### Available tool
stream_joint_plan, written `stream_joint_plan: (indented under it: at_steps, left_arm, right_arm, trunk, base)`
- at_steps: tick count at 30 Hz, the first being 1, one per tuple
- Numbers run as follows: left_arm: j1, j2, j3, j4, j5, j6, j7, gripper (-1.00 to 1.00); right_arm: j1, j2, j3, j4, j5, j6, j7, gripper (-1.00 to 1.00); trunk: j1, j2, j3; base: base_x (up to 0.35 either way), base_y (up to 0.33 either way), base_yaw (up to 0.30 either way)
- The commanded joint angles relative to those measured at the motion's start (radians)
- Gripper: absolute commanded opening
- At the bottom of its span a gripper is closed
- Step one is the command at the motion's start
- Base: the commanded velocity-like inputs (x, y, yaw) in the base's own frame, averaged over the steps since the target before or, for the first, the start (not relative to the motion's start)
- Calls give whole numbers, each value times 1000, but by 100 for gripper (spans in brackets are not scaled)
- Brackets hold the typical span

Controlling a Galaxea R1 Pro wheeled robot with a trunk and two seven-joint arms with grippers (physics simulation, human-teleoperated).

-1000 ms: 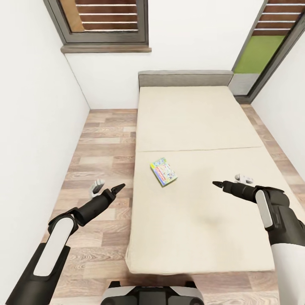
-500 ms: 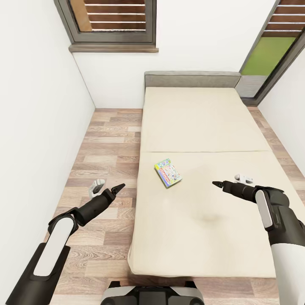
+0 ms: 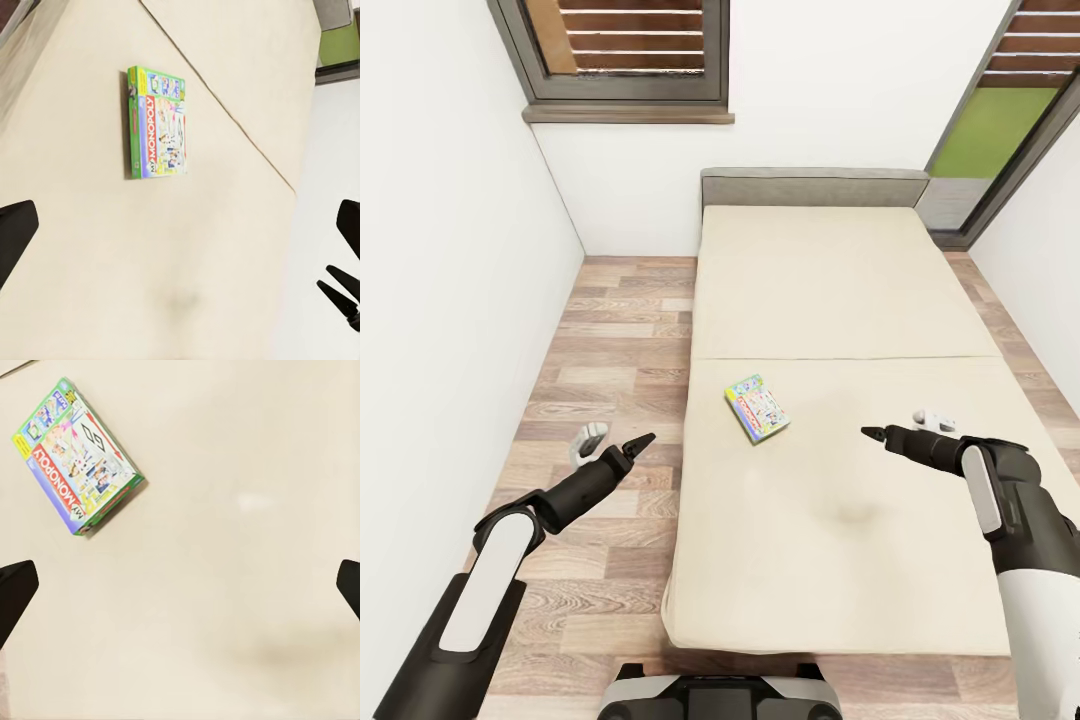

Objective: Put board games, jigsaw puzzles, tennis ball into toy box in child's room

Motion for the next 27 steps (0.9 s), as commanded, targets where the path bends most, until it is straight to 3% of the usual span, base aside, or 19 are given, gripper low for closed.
stream_joint_plan:
  at_steps: [1,6,8,9,11,14,16,17,19,27]
  left_arm:
    - [-1,1,0,-2,11,1,9,100]
    - [-1,1,23,-3,16,5,8,100]
    - [0,1,56,-4,32,12,7,100]
    - [0,1,56,-4,32,12,7,100]
    - [0,3,89,-4,59,22,6,100]
    - [1,5,104,-5,71,30,7,100]
    - [5,13,131,-5,90,47,8,100]
    - [5,13,131,-5,90,47,8,100]
    - [10,28,154,-5,103,62,10,100]
    - [14,64,184,-4,130,94,15,100]
  right_arm:
    - [-12,1,-2,14,2,7,2,100]
    - [-93,9,-2,118,2,14,-26,100]
    - [-185,23,-3,236,3,16,-62,100]
    - [-185,23,-3,236,3,16,-62,100]
    - [-287,40,-4,374,6,12,-106,100]
    - [-336,49,-4,446,7,6,-129,100]
    - [-425,63,-4,576,9,-20,-171,100]
    - [-425,63,-4,576,9,-20,-171,100]
    - [-493,74,-4,670,10,-62,-206,100]
    - [-587,105,-3,782,10,-122,-263,100]
  trunk:
    - [1,-2,-1]
    - [1,-2,-1]
    - [1,-2,-1]
    - [1,-2,-1]
    - [1,-2,-1]
    - [1,-2,-1]
    - [1,-2,-1]
    - [1,-2,-1]
    - [1,-2,-1]
    - [1,-2,-1]
  base:
    - [1,0,4]
    - [0,0,2]
    - [0,0,1]
    - [0,0,1]
    - [0,0,0]
    - [0,0,0]
    - [0,0,0]
    - [0,0,0]
    - [0,0,0]
    - [0,0,0]
